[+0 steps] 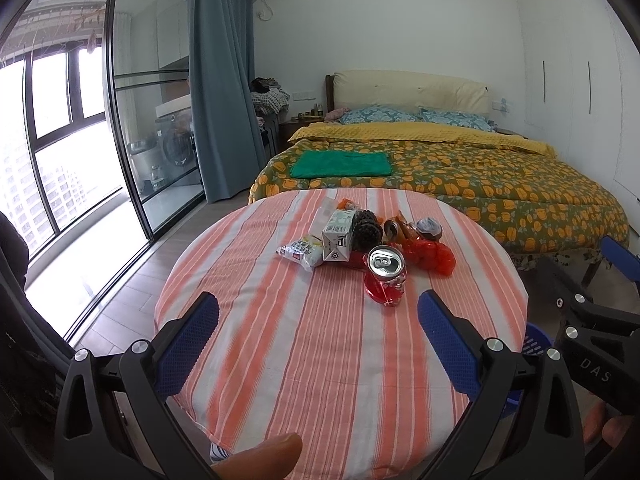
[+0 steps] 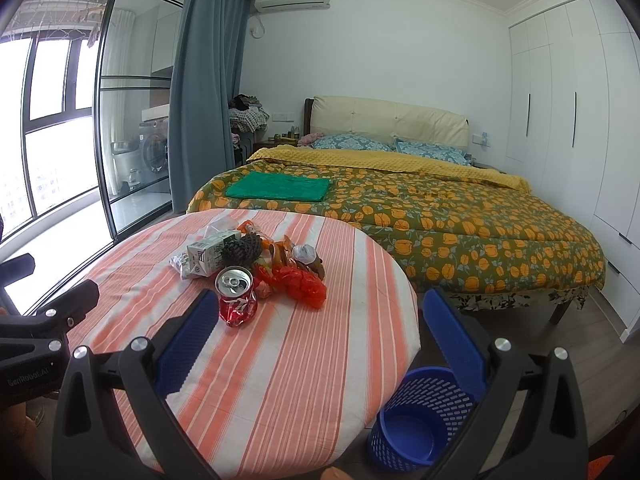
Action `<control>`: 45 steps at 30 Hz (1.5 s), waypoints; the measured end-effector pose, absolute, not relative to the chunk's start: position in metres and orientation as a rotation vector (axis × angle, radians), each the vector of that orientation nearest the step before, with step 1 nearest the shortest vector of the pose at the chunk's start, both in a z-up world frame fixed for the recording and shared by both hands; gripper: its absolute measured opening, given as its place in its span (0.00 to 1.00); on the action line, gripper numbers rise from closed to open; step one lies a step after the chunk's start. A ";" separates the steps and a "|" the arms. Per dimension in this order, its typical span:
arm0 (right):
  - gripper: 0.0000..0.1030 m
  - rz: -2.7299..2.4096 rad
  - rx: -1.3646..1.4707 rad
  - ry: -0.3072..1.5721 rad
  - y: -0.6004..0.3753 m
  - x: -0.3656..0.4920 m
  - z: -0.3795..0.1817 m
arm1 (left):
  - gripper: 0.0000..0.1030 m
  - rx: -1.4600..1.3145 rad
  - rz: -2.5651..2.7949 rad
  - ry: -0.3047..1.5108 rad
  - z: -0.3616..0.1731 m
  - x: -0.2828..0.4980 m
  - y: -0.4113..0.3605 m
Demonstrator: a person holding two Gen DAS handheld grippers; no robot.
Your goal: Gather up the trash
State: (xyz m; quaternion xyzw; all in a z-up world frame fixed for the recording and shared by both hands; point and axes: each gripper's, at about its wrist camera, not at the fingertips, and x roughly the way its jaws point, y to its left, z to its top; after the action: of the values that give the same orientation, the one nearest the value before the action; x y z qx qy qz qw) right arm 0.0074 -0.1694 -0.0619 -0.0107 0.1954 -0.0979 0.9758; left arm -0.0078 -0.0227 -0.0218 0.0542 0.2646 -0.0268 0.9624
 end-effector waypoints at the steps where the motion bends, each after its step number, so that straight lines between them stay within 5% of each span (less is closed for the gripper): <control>1: 0.96 -0.198 -0.021 0.394 -0.170 0.007 -0.062 | 0.95 0.113 -0.056 0.534 -0.021 -0.008 -0.024; 25: 0.96 -0.216 0.000 0.428 -0.189 0.010 -0.079 | 0.95 0.124 -0.162 0.619 -0.050 0.015 -0.020; 34: 0.96 -0.159 0.063 0.542 -0.208 0.034 -0.120 | 0.94 0.133 -0.248 0.707 -0.077 0.123 -0.013; 45: 0.96 -0.059 0.083 0.643 -0.200 0.054 -0.152 | 0.77 0.230 -0.322 0.819 -0.099 0.262 -0.050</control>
State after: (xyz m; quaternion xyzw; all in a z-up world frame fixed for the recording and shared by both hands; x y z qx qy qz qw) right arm 0.0541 -0.2003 -0.1517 0.0406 0.3160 -0.0288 0.9474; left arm 0.2619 -0.0497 -0.0991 0.1109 0.3953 -0.1556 0.8984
